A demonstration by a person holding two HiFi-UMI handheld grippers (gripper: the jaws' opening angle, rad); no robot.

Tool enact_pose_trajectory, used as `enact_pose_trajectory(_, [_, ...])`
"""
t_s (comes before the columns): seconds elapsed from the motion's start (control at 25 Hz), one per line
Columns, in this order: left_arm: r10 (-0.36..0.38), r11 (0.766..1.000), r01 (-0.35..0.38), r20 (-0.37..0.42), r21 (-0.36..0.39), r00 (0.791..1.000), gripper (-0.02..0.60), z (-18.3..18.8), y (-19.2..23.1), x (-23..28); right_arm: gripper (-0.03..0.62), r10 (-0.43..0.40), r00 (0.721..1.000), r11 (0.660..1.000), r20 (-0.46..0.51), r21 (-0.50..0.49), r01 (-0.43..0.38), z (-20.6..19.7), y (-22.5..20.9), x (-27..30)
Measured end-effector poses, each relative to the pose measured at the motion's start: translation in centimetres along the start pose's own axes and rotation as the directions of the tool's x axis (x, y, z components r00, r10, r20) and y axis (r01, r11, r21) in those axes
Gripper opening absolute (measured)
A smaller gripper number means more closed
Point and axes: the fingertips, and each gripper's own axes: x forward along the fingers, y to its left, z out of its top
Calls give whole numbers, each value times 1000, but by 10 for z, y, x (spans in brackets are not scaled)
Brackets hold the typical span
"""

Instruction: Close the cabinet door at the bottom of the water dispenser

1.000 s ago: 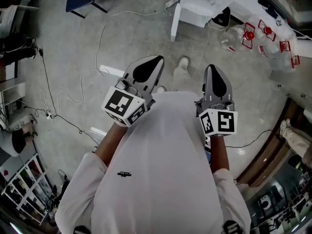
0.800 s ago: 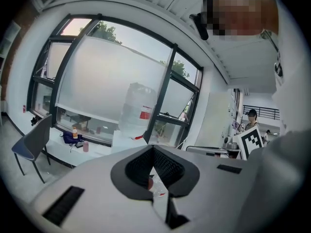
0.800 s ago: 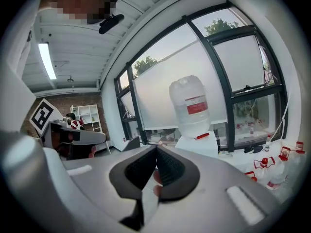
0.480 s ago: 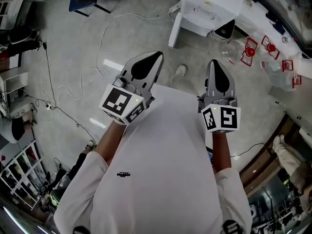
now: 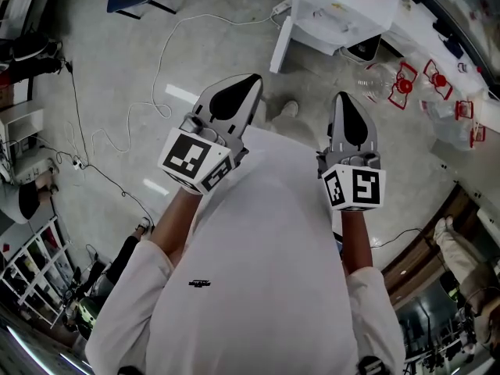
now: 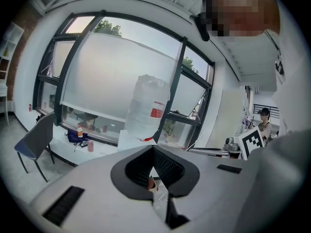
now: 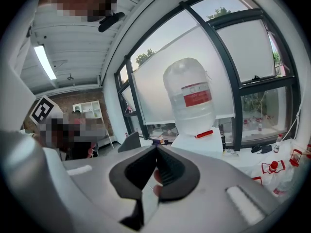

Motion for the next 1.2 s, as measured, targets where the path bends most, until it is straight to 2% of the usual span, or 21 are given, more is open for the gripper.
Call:
enact_pose_trajectory(0.36, [6,998,-8,-29,-57,1000,3,-13,24,27,-2,5,999,1000,-54,-16,-5,-15,-1,39])
enact_pose_trajectory(0.64, [10,996,-15,-63,-84,998,3,-35,38,46,19,51,991,997,-125,-51,-58,-45,1,67])
enact_pose_trajectory(0.76, [27,995,-33,-66,-94,997,3,-41,53,54,41,78,985,994,-154,-60,-88,-59,1,87])
enact_pose_trajectory(1.0, [91,987,-101,-88,-125,992,3,-62,84,66,41,111,970,992,-215,-38,-122,-97,-1,125])
enact_pose_trajectory(1.2, [112,982,-128,-118,-140,987,3,-83,107,69,41,128,961,991,-244,-11,-134,-127,6,158])
